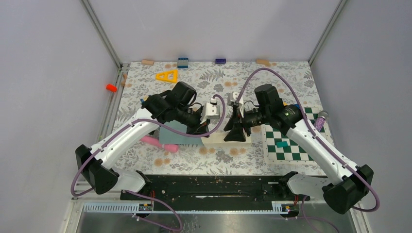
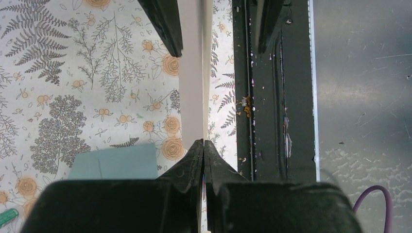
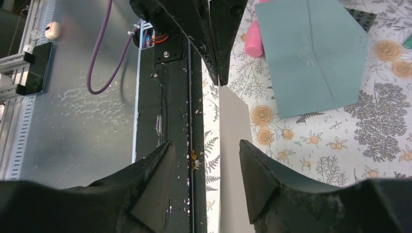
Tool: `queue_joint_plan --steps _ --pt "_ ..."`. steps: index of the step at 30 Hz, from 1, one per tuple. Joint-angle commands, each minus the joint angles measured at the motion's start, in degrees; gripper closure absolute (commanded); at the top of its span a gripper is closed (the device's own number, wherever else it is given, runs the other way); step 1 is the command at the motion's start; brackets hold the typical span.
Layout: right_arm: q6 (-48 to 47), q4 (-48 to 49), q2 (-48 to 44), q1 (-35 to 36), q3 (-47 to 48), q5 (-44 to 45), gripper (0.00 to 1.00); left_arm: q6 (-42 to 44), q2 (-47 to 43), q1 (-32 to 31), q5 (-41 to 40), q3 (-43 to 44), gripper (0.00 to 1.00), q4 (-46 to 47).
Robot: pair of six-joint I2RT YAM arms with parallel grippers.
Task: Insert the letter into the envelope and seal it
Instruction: Fold the letter.
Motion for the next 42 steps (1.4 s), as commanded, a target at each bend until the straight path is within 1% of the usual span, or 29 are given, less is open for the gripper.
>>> queue_joint_plan --steps 1,4,10,12,15,20,23,25,29,36,42 --pt "0.2 2.2 2.3 1.7 0.6 0.2 0.45 1.5 0.6 0.0 2.1 -0.5 1.00 0.9" --pt "0.1 2.2 2.6 1.7 1.1 0.9 0.56 1.9 0.6 0.0 2.5 -0.8 1.00 0.5" --pt "-2.4 1.6 -0.6 1.7 -0.5 4.5 0.81 2.3 0.4 0.1 2.6 -1.1 1.00 0.1" --pt "-3.7 0.2 -1.3 1.8 -0.8 5.3 0.88 2.3 0.2 0.1 2.5 -1.0 1.00 0.0" --pt "-6.1 -3.3 -1.4 1.7 -0.1 5.6 0.94 2.4 0.1 0.1 2.3 -1.1 1.00 0.1" --pt "-8.8 -6.9 -1.9 1.7 -0.1 5.7 0.94 2.3 -0.2 0.2 2.1 -1.1 1.00 0.0" --pt "-10.2 -8.7 -2.7 1.8 -0.1 6.4 0.87 2.5 -0.4 0.4 2.2 -1.2 1.00 -0.1" --pt "-10.6 -8.9 -3.5 1.8 -0.4 7.4 0.87 2.6 -0.4 0.6 2.4 -1.1 1.00 -0.3" --pt "-11.0 -9.0 -5.6 1.7 -1.3 9.1 0.88 2.7 -0.6 0.9 2.6 -1.1 1.00 -0.3" --pt "-12.2 -10.8 -8.0 1.7 -1.6 10.9 0.93 2.8 -1.1 1.1 2.5 -1.2 1.00 -0.3" --pt "-13.3 -12.9 -9.0 1.7 -2.1 12.4 0.91 3.0 -1.8 1.6 2.5 -1.4 1.00 -0.3"
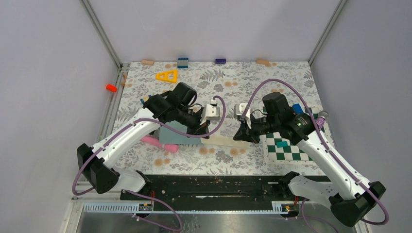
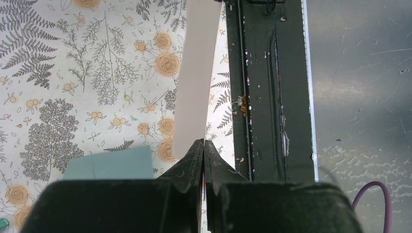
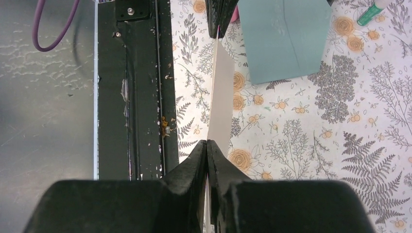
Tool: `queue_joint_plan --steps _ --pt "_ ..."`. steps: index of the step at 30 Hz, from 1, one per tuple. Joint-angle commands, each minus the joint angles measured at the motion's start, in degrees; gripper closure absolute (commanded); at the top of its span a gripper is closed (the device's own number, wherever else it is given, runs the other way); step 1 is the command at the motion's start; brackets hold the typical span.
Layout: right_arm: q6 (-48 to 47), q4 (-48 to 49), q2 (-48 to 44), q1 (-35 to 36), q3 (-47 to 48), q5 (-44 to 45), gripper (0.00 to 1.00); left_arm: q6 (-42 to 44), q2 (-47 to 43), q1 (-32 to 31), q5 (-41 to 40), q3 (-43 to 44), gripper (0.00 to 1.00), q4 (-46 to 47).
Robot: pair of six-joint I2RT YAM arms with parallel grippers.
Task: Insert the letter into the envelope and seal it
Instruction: Fold the letter.
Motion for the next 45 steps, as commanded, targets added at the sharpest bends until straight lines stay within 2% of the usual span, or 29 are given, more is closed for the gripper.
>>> queue_joint_plan --steps 1,18,33,35,36,37,39,41,45 --pt "-1.9 -4.2 -1.7 0.2 -0.7 2.9 0.90 1.5 -2.6 0.8 0.6 -0.3 1.00 -0.3" --pt "-6.0 -10.0 -4.0 -3.4 0.8 5.6 0.92 2.5 -3.0 1.2 0.4 -0.4 1.00 -0.8" --pt "-7.8 -13.5 -5.1 -7.7 2.7 3.8 0.87 2.6 -3.1 1.2 0.4 -0.4 1.00 -0.7" --pt "-7.1 -13.4 -5.4 -7.8 3.6 2.5 0.75 2.7 -3.1 1.2 0.4 -0.5 1.00 -0.7" --pt "-6.7 -13.2 -5.5 -7.7 4.0 1.8 0.65 2.7 -3.2 1.3 0.5 -0.4 1.00 -0.7" --pt "-6.1 -12.7 -5.6 -7.7 4.4 1.2 0.51 2.8 -3.2 1.2 0.5 -0.4 1.00 -0.7" --pt "-4.2 -10.4 -5.5 -7.7 4.3 0.0 0.33 2.8 -3.3 1.2 0.7 -0.4 1.00 -0.8" --pt "-2.4 -8.7 -4.8 -7.6 3.9 -1.5 0.25 2.8 -3.3 1.2 0.7 -0.4 1.00 -0.7" --pt "0.5 -6.1 -1.2 -7.5 3.4 -4.7 0.18 2.8 -3.5 1.2 0.9 -0.4 1.00 -0.7"
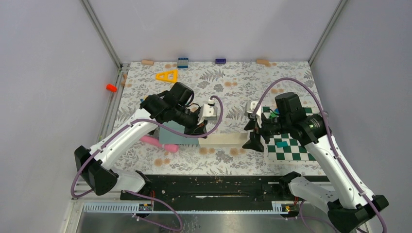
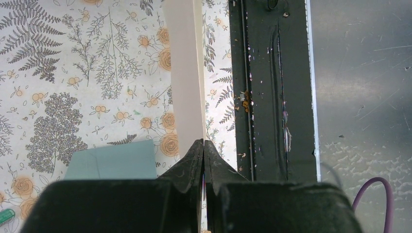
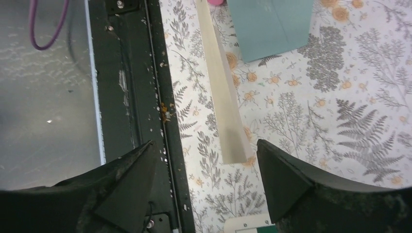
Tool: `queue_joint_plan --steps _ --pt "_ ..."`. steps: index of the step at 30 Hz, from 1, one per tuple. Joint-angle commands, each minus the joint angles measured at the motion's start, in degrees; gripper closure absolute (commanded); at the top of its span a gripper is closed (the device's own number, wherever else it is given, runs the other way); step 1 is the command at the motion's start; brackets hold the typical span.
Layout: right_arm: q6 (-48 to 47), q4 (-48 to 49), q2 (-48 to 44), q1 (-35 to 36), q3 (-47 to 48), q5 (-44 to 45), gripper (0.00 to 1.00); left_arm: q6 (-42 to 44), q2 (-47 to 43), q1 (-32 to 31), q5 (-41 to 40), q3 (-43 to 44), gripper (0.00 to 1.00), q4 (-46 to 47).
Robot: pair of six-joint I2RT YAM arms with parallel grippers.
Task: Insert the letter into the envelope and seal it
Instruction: Fold the letter.
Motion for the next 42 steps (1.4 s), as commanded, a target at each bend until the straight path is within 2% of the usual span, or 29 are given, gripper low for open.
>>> queue_joint_plan --steps 1,10,16,20,28,34,37,38,42 --pt "4.4 4.3 4.2 0.0 1.1 -5.0 0.17 1.5 -2.3 0.3 1.0 -0.1 1.00 0.4" --pt "7.0 9.0 8.1 1.5 2.8 -7.3 0.14 1.8 -2.1 0.3 1.4 -0.5 1.00 0.4" --pt "6.7 9.0 10.1 4.5 2.2 -6.6 0.27 1.6 -1.8 0.3 1.6 0.1 1.00 0.3" --pt "6.6 8.9 11.6 5.6 1.8 -5.7 0.37 1.4 -1.8 0.3 1.6 0.1 1.00 0.3" --pt "6.6 9.0 11.9 6.4 1.8 -4.8 0.64 1.2 -2.1 0.3 1.8 0.2 1.00 0.3" --pt "6.3 7.4 12.1 6.4 2.9 -4.9 0.99 1.0 -2.5 0.4 1.8 0.6 1.00 0.4" --pt "6.8 7.2 12.3 6.4 3.4 -4.2 1.00 -0.2 -3.8 1.6 2.9 0.3 1.00 2.1" --pt "7.0 7.2 12.2 6.3 3.4 -4.2 1.00 -0.6 -4.6 2.1 3.3 0.0 0.97 3.0" --pt "8.1 7.2 10.8 6.1 4.0 -4.3 1.00 -4.9 -8.1 5.2 3.3 -2.4 0.43 9.1"
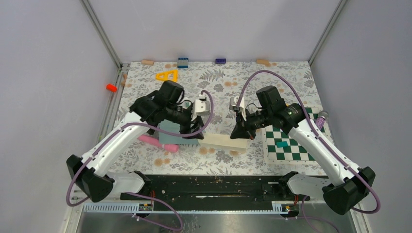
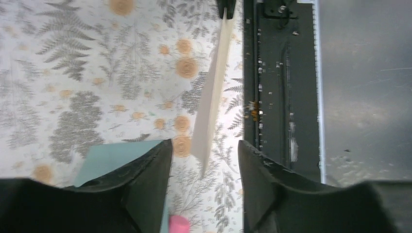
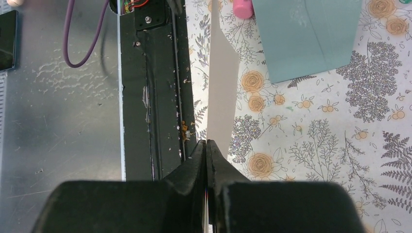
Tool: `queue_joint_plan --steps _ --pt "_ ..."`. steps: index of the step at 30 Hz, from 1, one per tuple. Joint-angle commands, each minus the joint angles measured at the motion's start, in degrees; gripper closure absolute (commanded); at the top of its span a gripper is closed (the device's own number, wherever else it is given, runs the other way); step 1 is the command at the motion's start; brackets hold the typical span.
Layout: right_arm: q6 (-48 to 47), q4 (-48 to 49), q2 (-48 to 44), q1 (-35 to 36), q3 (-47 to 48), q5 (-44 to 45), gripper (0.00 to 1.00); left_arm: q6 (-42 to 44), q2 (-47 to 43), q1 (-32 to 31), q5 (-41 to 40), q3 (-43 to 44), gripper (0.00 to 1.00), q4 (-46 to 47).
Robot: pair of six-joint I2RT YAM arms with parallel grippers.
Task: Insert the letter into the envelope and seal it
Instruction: Fold the letter.
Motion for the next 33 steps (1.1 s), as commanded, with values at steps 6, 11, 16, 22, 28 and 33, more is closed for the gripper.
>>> queue_joint_plan --steps 6,11,16,22,28,33 --pt "5.6 0.6 -4.3 -4.0 4.4 -5.5 1.00 -5.6 -13.3 9.9 6.4 -4.1 0.11 14.2" --pt "14.9 7.2 -6.6 -10.4 3.7 -13.2 1.00 -3.5 -13.0 10.1 9.3 -3.3 0.10 11.6" --pt "19.2 11.0 -8.7 -12.1 1.7 -17.9 1.00 -5.9 -11.3 10.1 10.8 -4.1 0.08 15.5" --pt "19.3 11.4 -11.2 -13.0 0.4 -20.7 1.00 -7.2 -7.4 9.9 14.3 0.0 0.05 15.6" --pt "19.7 12.3 -11.6 -13.9 0.1 -20.6 1.00 -5.2 -5.5 7.3 19.3 0.3 0.06 12.4" --pt "23.2 16.3 -12.5 -15.5 -0.5 -20.3 1.00 -2.7 -5.5 3.8 19.1 -0.8 0.10 9.3"
